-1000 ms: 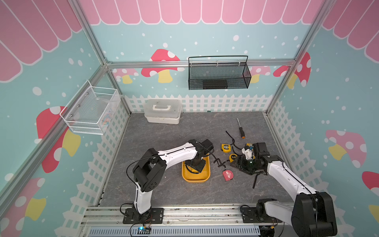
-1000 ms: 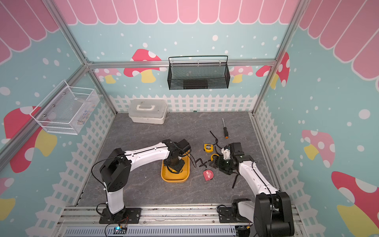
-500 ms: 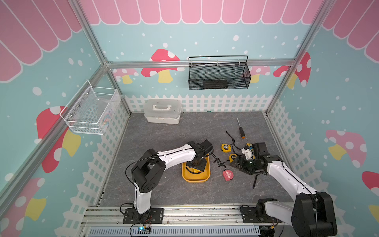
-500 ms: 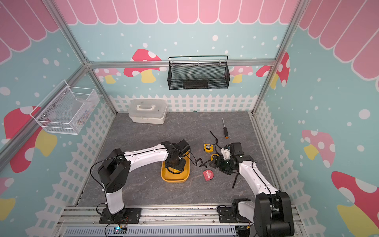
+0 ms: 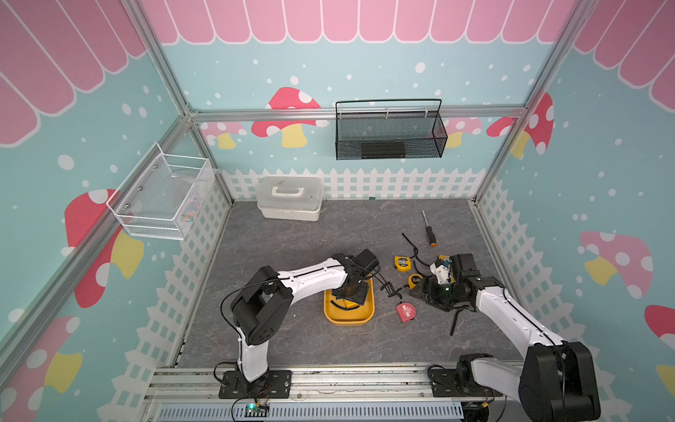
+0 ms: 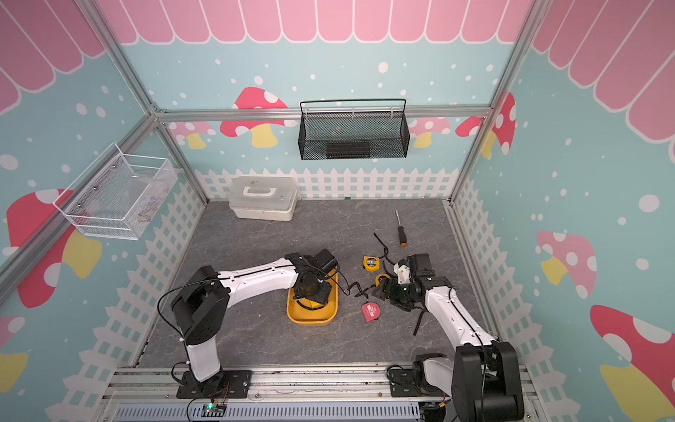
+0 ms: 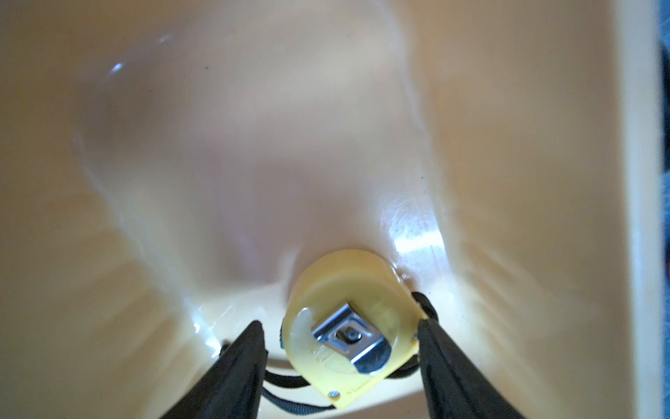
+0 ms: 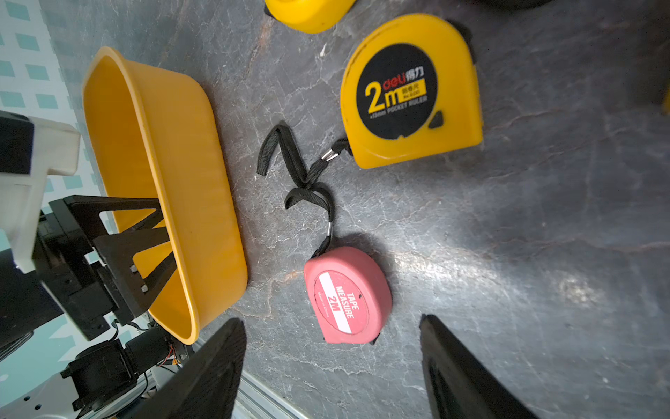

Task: Take the tape measure out of the storage box
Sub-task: Pick up the tape measure from the storage box.

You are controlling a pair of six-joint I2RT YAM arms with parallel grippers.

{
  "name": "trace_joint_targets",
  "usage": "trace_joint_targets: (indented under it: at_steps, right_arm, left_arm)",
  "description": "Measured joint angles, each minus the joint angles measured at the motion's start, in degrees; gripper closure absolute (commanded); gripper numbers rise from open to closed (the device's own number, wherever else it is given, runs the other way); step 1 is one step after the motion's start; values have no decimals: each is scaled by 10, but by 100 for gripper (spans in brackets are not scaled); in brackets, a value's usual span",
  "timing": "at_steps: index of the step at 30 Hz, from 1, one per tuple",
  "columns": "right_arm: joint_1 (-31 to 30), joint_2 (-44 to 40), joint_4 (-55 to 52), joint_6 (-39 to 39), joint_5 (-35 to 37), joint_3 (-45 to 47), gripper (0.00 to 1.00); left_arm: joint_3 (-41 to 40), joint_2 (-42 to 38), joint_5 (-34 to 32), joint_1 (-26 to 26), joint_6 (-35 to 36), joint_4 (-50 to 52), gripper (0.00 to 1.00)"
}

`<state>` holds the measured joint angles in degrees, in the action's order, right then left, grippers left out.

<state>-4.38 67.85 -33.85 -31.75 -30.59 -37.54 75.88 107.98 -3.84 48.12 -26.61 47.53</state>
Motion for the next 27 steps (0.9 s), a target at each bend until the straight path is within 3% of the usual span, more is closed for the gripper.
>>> trace_joint_targets:
  at_steps: [27]
  right_arm:
    - [3, -10, 0, 0, -3, 0, 22]
  left_arm:
    - [24, 9, -4, 1, 322, 32, 30]
